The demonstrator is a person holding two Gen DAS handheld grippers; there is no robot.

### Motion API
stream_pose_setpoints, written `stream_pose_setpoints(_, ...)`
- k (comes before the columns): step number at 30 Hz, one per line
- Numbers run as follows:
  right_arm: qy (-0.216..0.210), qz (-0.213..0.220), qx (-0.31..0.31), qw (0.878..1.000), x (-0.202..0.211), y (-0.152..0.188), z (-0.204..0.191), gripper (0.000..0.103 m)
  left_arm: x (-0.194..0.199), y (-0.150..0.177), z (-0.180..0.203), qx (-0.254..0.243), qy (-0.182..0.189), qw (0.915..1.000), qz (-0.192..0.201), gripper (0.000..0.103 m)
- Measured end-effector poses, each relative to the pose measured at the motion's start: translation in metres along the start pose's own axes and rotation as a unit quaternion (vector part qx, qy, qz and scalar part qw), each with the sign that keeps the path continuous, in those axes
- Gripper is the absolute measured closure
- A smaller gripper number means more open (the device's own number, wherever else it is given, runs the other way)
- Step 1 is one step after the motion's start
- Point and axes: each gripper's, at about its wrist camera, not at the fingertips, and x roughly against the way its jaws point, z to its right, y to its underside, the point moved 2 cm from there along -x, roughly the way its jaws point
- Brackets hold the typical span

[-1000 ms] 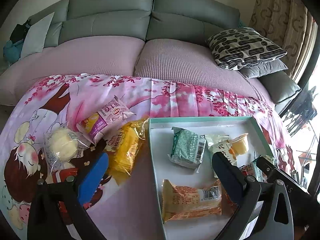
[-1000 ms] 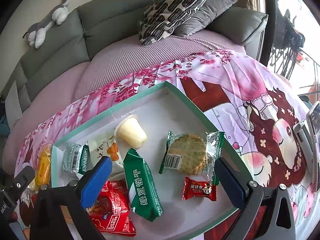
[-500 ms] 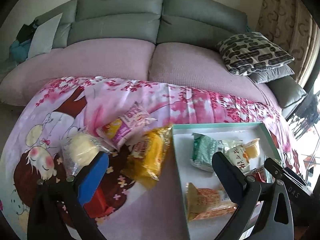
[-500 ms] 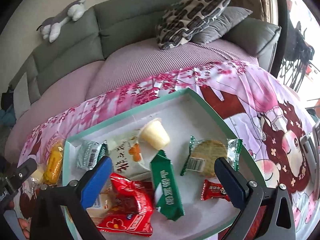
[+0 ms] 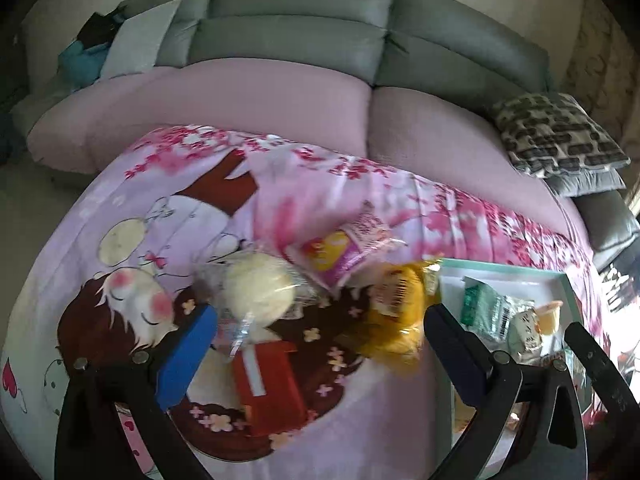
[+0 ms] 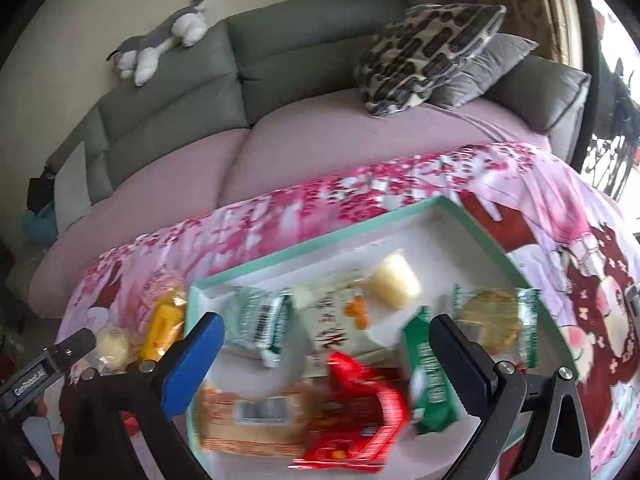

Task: Organize snacks
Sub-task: 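Withdraw both tools from the tray back to the snack pile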

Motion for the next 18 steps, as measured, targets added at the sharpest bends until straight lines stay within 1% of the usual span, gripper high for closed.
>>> stream_pose_setpoints(4, -0.016, 0.0, 0.012, 1.0, -0.001, 0.001, -0.021, 0.0, -0.004, 0.001, -0.012, 0.014, -0.005, 0.9999, 0.003, 0.0)
stream_pose_setpoints(7, -0.03, -0.001, 0.022, 0.999, -0.001, 0.002, -0.038, 0.0, -0.009, 0.004, -0.019, 0.023, -0.008, 0.9997, -0.007, 0.0)
stream_pose_setpoints(10, -0.046, -0.013, 0.039, 0.998, -0.005, 0.009, -0.056, 0.0, -0.014, 0.007, -0.026, 0.039, -0.005, 0.9991, -0.013, 0.0)
stream_pose_setpoints(14, -0.058, -0.032, 0.066, 0.996, -0.01, 0.02, -0.078, 0.0, -0.023, 0.012, -0.035, 0.059, 0.0, 0.9978, -0.031, 0.0)
stream_pose_setpoints(16, -0.061, -0.043, 0.073, 0.995, -0.014, 0.024, -0.086, 0.0, -0.028, 0.016, -0.039, 0.063, -0.004, 0.997, -0.044, 0.0)
stream_pose_setpoints(18, -0.053, -0.055, 0.083, 0.994, -0.019, 0.029, -0.092, 0.0, -0.034, 0.02, -0.042, 0.068, -0.013, 0.9954, -0.066, 0.0)
